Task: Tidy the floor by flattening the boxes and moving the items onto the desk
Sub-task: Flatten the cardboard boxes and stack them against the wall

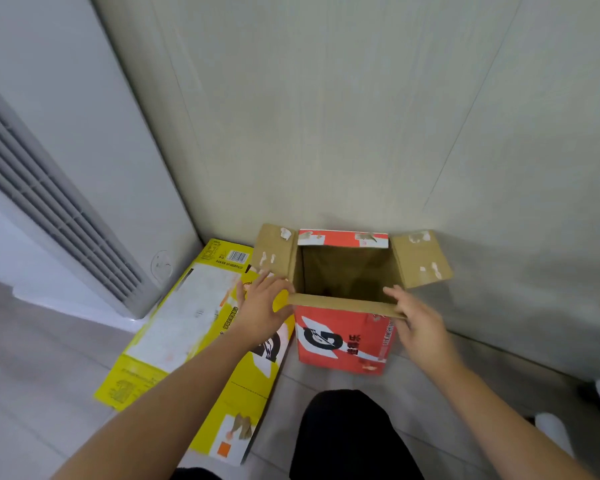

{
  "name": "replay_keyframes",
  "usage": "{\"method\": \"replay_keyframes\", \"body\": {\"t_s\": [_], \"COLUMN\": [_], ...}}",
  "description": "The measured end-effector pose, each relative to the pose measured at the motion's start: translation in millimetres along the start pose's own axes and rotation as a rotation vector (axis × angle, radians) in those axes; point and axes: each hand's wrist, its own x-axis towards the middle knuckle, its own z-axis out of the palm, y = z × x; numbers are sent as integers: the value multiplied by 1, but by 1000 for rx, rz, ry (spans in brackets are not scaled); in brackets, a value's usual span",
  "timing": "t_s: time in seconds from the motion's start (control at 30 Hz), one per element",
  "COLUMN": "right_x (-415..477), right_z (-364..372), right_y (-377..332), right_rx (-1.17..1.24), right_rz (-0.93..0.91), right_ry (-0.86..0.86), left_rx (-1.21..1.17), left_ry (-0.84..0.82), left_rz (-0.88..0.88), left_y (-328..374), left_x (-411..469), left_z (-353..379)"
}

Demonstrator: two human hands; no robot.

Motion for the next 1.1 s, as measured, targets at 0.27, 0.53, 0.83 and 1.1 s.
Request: {"method": "replay_keyframes", "body": {"t_s": [0.27, 0.53, 0.83, 1.1], "right_x": [37, 61, 71, 98], "right_z": [11, 68, 175, 228], "right_y": [-59, -181, -203, -148], "right_rx": [126, 447, 188, -437], "right_rz": [-253, -215, -151, -157], "right_ry": [157, -1, -27, -206], "left_rx": [-39, -188, -84, 296], "left_ry": [336, 569, 271, -280], "left_rz": [63, -225, -539, -594], "left_y": [-10, -41, -153, -202], "left_x": [-13, -78, -141, -164], "left_z": [-53, -139, -133, -43]}}
